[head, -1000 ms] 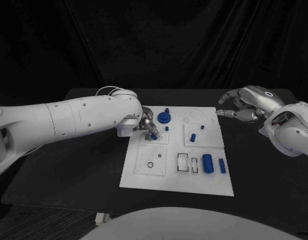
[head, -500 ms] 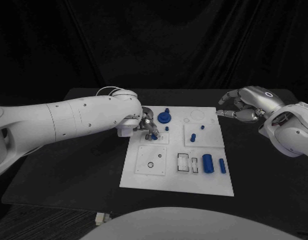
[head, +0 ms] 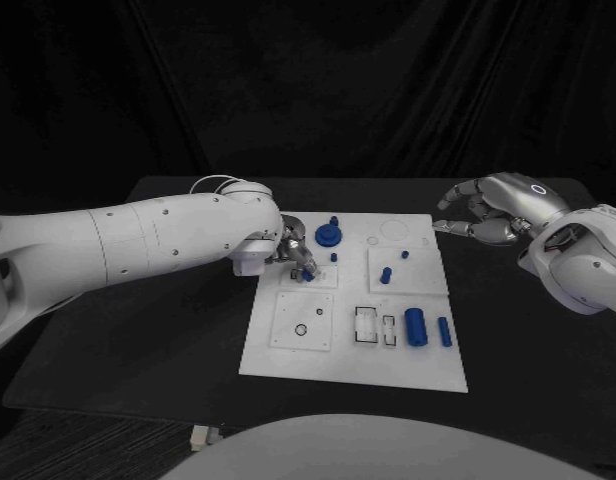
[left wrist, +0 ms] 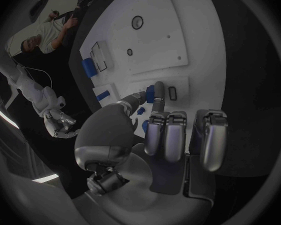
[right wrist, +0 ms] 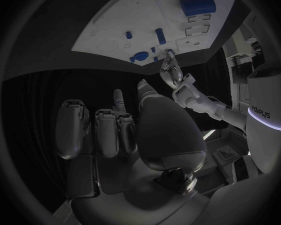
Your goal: Assemble the parts on the task board
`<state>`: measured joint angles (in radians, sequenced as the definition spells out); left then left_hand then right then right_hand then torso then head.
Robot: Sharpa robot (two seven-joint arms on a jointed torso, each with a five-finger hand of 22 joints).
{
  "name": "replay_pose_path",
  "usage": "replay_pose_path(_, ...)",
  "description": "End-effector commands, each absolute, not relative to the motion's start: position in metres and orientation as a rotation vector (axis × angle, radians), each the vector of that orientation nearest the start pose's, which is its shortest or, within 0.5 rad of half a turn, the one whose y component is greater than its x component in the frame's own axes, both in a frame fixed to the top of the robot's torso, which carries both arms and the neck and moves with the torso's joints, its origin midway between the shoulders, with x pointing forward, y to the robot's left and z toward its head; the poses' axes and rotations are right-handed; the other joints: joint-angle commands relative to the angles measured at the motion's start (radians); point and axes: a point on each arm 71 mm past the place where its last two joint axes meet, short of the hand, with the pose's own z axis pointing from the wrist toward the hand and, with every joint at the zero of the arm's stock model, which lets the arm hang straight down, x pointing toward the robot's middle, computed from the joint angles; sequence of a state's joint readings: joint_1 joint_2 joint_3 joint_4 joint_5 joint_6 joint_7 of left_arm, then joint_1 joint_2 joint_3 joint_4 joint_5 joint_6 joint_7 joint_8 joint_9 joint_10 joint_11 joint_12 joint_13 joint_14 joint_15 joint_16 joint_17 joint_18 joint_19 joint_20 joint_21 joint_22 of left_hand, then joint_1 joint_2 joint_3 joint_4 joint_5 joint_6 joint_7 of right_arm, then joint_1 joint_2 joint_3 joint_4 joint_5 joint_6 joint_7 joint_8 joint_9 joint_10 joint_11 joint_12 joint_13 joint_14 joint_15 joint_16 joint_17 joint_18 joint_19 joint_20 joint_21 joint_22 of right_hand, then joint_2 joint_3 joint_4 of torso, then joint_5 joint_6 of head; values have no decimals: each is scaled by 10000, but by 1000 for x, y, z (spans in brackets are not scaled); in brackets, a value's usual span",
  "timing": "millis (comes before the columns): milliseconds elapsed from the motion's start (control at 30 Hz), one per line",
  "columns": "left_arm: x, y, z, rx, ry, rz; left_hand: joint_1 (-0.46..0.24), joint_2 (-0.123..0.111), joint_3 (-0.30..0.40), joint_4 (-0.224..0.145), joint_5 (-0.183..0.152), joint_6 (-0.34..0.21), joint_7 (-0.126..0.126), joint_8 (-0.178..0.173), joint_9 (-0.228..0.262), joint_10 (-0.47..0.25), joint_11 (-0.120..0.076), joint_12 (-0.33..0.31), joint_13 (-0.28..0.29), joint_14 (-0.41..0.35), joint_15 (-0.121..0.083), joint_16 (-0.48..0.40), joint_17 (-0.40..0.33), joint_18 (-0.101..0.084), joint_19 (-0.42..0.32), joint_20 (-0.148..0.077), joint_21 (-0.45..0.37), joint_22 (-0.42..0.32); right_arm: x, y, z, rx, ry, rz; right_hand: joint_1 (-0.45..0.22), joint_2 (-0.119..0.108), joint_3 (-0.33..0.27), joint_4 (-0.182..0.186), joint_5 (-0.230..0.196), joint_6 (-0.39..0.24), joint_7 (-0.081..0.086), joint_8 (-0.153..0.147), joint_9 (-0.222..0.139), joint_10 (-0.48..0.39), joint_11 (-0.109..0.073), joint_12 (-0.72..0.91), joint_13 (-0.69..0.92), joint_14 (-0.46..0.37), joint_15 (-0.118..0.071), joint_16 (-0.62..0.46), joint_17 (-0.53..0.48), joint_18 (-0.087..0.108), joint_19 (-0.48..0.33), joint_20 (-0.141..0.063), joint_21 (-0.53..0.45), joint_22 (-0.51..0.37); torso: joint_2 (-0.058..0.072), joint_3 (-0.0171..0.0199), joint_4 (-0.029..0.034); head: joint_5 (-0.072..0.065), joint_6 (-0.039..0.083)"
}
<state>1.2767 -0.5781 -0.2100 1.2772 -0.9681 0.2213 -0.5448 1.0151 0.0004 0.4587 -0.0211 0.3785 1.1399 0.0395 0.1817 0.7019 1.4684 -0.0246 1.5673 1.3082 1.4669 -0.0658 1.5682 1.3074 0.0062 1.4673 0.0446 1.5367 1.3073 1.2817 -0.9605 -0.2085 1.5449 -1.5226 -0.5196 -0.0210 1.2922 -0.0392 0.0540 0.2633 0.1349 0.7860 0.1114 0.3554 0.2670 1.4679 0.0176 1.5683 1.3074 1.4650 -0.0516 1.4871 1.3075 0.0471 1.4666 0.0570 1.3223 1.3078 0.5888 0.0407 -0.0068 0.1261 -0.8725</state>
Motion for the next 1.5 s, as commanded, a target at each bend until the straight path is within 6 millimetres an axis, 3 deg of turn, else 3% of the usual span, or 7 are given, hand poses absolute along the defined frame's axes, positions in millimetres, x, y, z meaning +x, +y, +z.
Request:
replay_pose_path(33, 498, 161, -265, -1177, 24914, -3241, -13, 93, 98, -16, -17, 9, -45, -8, 17, 1024, -59, 35, 2626, 1039, -55, 26, 2634, 82, 607, -21, -21, 2257, 469, -253, -190, -2297, 15297, 5526, 22, 103, 1, -54, 69, 83, -8, 36, -10, 1029, 79, 25, 2634, 776, 74, -37, 1442, 120, -2, 64, -56, 1831, -2, -2, 13, 2, -2)
replay_pose_path(1500, 502, 157, -264, -1228, 24722, -3426, -99, 83, 111, 34, 28, 43, -44, -16, 37, 1024, -64, 35, 2626, 1039, -63, 26, 2634, 86, 597, -25, -34, 2247, 470, -254, -191, -2263, 15341, 5459, 38, 129, -26, -79, 68, 100, -4, 40, -26, 1029, 87, 25, 2634, 771, 80, -60, 1412, 126, -12, 72, -91, 1821, 3, 1, 0, -18, -2)
